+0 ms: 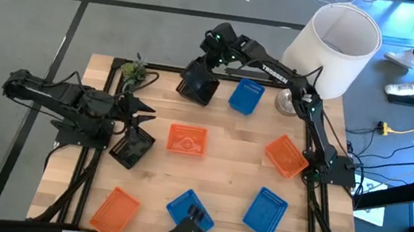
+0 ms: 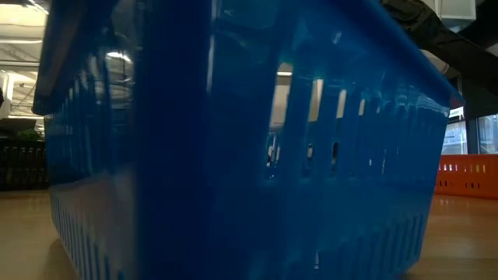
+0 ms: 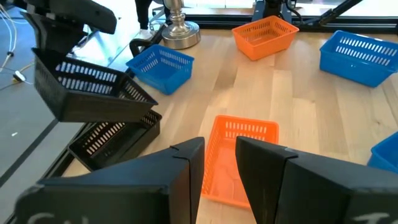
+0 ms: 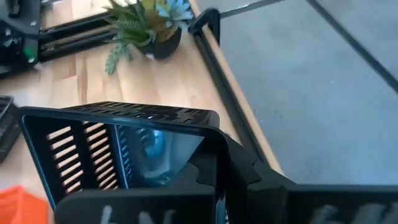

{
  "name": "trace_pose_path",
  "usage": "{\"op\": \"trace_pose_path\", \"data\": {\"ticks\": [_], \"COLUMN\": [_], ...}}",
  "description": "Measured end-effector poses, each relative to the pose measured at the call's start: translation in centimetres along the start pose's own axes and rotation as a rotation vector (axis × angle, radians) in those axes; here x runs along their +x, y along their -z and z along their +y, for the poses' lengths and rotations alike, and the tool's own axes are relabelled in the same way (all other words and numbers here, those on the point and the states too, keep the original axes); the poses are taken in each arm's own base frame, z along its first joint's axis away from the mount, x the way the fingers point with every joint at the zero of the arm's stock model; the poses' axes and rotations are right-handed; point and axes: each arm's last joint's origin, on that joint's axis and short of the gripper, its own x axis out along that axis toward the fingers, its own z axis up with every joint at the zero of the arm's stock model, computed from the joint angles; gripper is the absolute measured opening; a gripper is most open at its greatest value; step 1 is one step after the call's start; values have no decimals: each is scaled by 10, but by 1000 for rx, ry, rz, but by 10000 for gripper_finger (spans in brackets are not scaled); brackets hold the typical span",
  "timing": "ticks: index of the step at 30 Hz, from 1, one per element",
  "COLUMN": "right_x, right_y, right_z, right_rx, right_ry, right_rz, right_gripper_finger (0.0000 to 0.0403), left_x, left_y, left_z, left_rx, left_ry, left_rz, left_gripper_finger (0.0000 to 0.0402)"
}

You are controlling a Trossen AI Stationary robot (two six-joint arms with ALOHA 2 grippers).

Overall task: Stack baskets by color
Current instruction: Stack the bottom right black bin on the top black bin

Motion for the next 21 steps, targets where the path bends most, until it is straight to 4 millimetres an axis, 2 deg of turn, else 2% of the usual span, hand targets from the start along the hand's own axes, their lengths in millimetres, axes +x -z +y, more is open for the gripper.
{"op": "trace_pose_path", "data": {"ticks": [10, 21], "right_x": [18, 17], "right_y": [25, 34], "right_z": [-9, -6], "right_rx": [22, 52], "right_ry": [13, -24], "right_rz": [75, 171], "right_gripper_finger": [1, 3], "left_x": [0, 0], "left_y": [0, 0], "left_z": [0, 0], "left_rx": [-4, -4], "left_ry": [0, 0], "left_rz": [0, 0], "left_gripper_finger": [85, 85]}}
